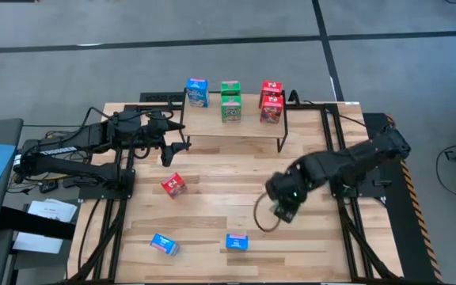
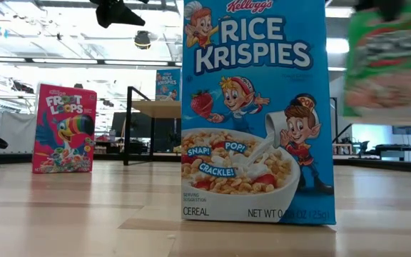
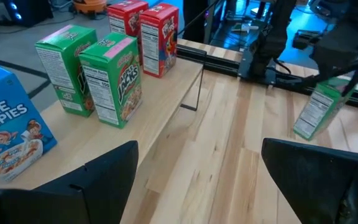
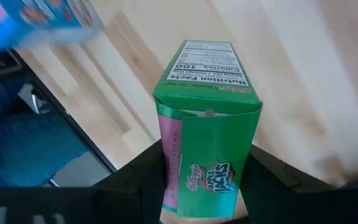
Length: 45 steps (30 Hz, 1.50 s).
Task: Stack cereal on shelf
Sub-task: Put the green cereal box on the shelf aligned with the green cereal boxes
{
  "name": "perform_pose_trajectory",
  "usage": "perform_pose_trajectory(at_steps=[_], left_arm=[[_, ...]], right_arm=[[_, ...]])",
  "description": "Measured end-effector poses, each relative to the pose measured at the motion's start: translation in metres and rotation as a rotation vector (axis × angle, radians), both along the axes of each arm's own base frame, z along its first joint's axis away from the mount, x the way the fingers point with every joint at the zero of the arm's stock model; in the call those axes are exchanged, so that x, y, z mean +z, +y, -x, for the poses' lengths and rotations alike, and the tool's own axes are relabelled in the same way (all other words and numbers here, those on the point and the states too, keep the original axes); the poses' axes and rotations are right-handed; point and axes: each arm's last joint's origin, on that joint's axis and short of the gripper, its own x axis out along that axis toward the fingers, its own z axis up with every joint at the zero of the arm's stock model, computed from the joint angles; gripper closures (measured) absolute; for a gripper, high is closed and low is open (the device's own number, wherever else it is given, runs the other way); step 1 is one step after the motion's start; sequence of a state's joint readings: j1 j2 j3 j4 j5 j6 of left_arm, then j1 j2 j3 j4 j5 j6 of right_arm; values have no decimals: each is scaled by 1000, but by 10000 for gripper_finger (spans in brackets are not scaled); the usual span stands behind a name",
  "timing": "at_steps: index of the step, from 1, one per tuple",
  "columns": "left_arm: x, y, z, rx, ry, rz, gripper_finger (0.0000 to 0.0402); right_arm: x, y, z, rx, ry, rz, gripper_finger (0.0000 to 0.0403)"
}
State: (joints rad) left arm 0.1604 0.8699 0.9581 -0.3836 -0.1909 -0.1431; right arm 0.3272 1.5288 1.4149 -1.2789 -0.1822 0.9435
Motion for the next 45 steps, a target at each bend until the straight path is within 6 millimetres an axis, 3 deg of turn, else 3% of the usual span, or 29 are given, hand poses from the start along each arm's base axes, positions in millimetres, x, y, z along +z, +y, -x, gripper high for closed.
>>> perform_pose_trajectory(at_steps=[12,21,31,37,45], left_arm=[[0,5,1,74,-20,42,70],[9,12,-2,123,-125,43,70],[6,10,-5,126,-125,101,70],[1,13,-28,41,-127,80,70],[-14,14,-65,-219,-111,38,70]], right_arm=[[34,-76,-22,121,-220,61,207],[70,-112,-28,165,-424,144,207],[107,-130,-29,230,-617,246,207],[111,-131,-29,291,-651,284,207],[111,-129,-30,303,-652,281,207]])
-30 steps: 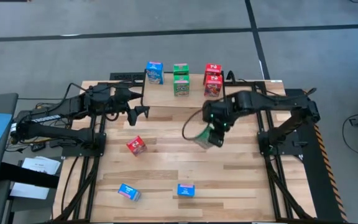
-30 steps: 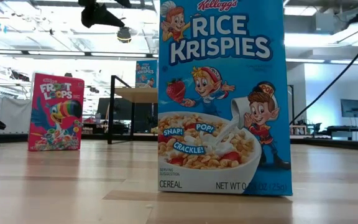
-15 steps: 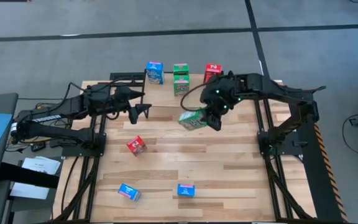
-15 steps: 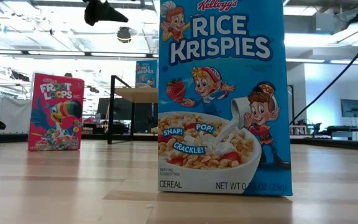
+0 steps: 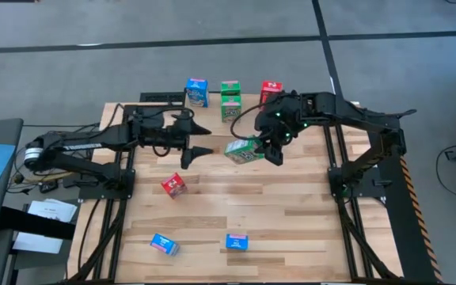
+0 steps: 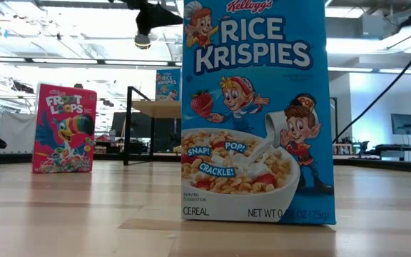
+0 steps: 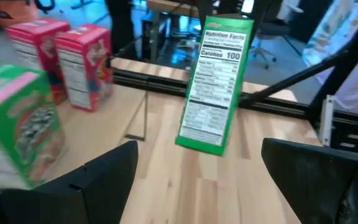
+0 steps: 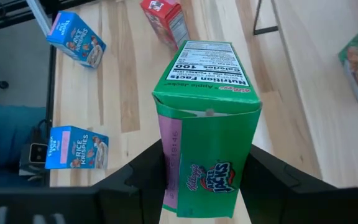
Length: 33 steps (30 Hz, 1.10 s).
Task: Stack cereal on shelf
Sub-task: Put the green cereal box on the shelf aligned with the green cereal boxes
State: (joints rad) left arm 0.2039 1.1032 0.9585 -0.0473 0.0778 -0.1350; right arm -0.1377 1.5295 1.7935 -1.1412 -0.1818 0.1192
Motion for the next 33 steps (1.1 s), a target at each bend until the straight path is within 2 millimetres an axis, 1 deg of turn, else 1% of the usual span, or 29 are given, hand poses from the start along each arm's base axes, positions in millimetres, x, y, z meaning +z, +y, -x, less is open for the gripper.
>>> perform_pose_trajectory(at_steps=[5,11,20,27,33], left_arm=[[-11,3,-19,-41,3,-3,70],[-25,3,-39,-164,5,-1,70],[-40,5,-62,-223,-33,43,70],[-48,7,-72,-218,-52,108,70],[-47,7,-72,-214,-59,109,70]], right_arm=[[0,3,0,10,-1,0,207],[0,7,-1,81,-14,49,207],[1,7,-2,115,-33,80,207],[2,7,-3,117,-37,82,207],[2,7,-3,116,-43,83,207]])
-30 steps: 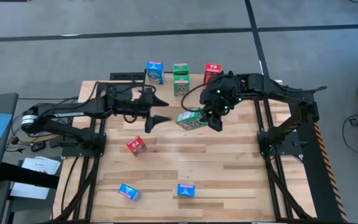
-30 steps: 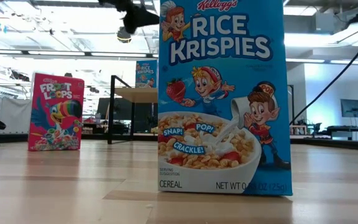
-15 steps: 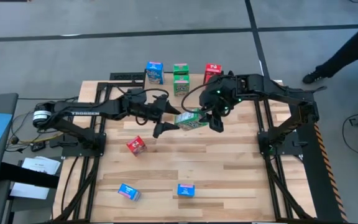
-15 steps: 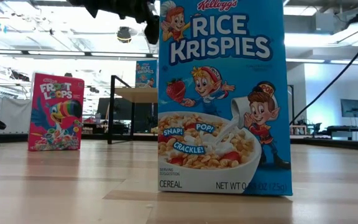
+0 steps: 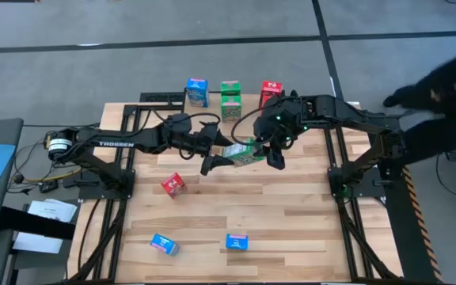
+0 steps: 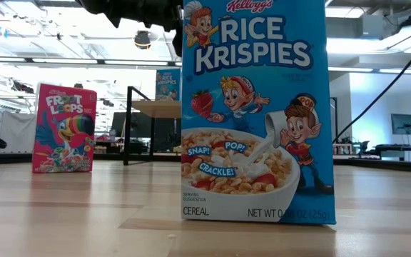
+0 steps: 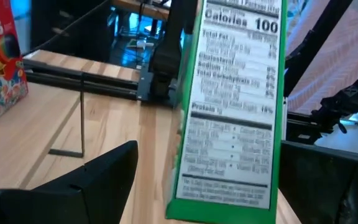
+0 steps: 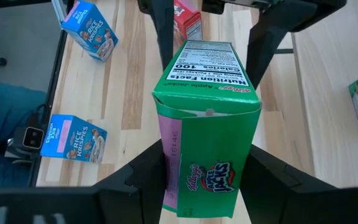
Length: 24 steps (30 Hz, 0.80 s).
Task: Stack cereal on shelf
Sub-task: Put the green cereal box on the shelf aligned with the green cereal boxes
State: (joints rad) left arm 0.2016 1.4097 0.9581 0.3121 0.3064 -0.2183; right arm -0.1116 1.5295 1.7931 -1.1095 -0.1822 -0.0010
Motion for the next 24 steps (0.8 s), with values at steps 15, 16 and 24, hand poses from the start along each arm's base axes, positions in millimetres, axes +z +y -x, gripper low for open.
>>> perform_pose_trajectory(at_steps=[15,16,24], left_arm=[[12,0,-1,-2,-122,-12,70],[12,0,-1,-3,-122,-12,70],[9,-10,-2,-29,-93,-63,70]], right_arm=[[-9,2,-7,-15,56,-32,207],[-10,2,-8,-14,61,-33,207],[-13,5,-12,-6,62,-35,207]])
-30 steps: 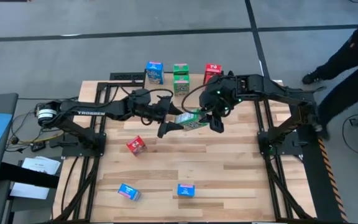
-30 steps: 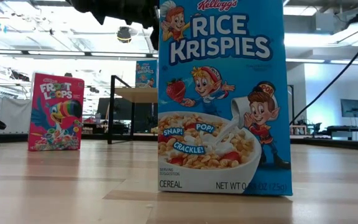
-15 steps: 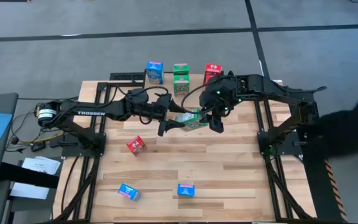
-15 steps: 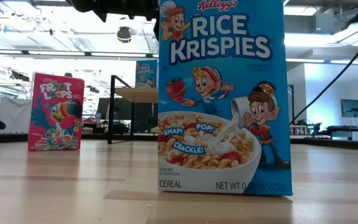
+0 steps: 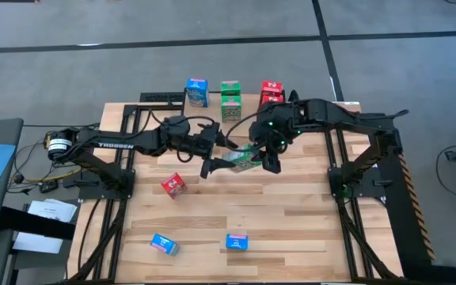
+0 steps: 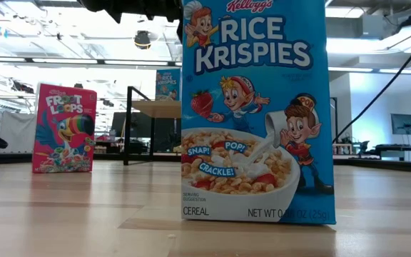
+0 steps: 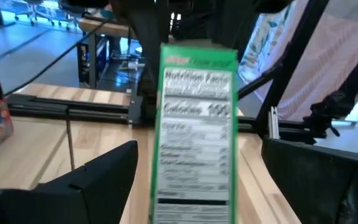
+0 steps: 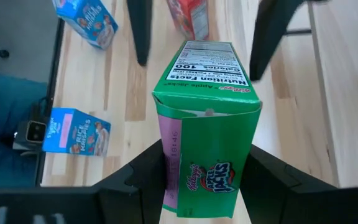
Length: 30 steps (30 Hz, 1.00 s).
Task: Stack cereal on shelf
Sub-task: Put the green cereal box on the shelf aligned with the green cereal boxes
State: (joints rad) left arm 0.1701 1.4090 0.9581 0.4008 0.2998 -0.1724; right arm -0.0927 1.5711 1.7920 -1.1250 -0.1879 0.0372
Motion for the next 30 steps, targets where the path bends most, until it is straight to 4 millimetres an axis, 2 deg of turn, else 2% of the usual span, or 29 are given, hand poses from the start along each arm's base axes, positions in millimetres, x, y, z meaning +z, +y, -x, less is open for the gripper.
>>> perform_pose_trajectory(at_steps=[7,19,22,30], left_arm=[[-5,-1,0,14,57,13,70],[-7,-3,0,-24,73,20,73],[-7,-4,0,-45,72,22,93],[-6,-4,0,-45,67,6,178]], right_arm=[[1,7,-1,4,-12,-13,207],[3,7,-3,-11,-39,-22,207],[4,7,-4,-10,-48,-21,207],[4,7,-4,-10,-48,-21,207]])
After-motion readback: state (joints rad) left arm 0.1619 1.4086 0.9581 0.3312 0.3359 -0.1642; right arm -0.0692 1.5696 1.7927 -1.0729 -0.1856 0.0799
